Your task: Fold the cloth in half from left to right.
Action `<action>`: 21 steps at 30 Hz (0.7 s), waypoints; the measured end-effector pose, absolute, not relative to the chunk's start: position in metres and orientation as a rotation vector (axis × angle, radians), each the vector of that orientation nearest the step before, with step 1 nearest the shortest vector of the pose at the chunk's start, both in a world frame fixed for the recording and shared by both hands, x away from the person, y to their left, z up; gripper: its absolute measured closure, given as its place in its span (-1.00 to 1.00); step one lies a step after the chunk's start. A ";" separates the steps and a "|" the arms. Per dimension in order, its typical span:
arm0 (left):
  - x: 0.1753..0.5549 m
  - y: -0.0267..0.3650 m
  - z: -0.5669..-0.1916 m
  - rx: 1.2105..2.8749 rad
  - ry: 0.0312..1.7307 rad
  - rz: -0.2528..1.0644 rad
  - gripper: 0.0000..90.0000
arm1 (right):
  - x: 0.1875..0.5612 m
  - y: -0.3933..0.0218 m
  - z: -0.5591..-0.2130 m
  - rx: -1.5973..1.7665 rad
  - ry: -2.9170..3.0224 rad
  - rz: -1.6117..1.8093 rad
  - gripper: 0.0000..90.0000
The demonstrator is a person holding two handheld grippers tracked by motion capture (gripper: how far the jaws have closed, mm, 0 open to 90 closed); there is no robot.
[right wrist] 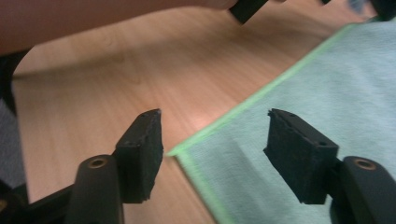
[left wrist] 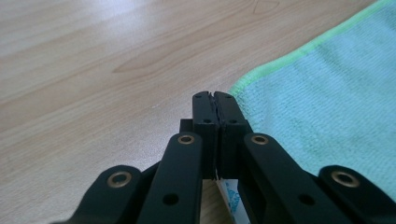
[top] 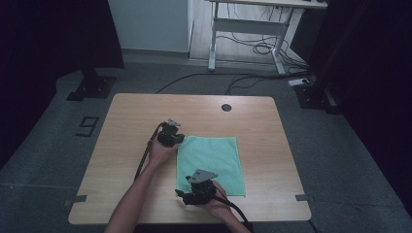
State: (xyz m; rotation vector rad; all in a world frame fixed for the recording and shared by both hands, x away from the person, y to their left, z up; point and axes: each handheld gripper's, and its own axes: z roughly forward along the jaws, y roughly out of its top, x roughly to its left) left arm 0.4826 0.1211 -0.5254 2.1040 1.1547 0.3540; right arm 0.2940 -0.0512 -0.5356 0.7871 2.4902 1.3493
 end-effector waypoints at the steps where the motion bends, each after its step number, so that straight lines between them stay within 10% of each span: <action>1: 0.482 0.122 -0.524 2.102 1.156 0.360 0.96 | 0.292 -0.050 -0.536 0.777 2.498 1.345 -0.14; 21: 0.480 0.125 -0.517 2.081 1.166 0.349 0.97 | 0.293 -0.034 -0.551 0.763 2.556 1.229 0.19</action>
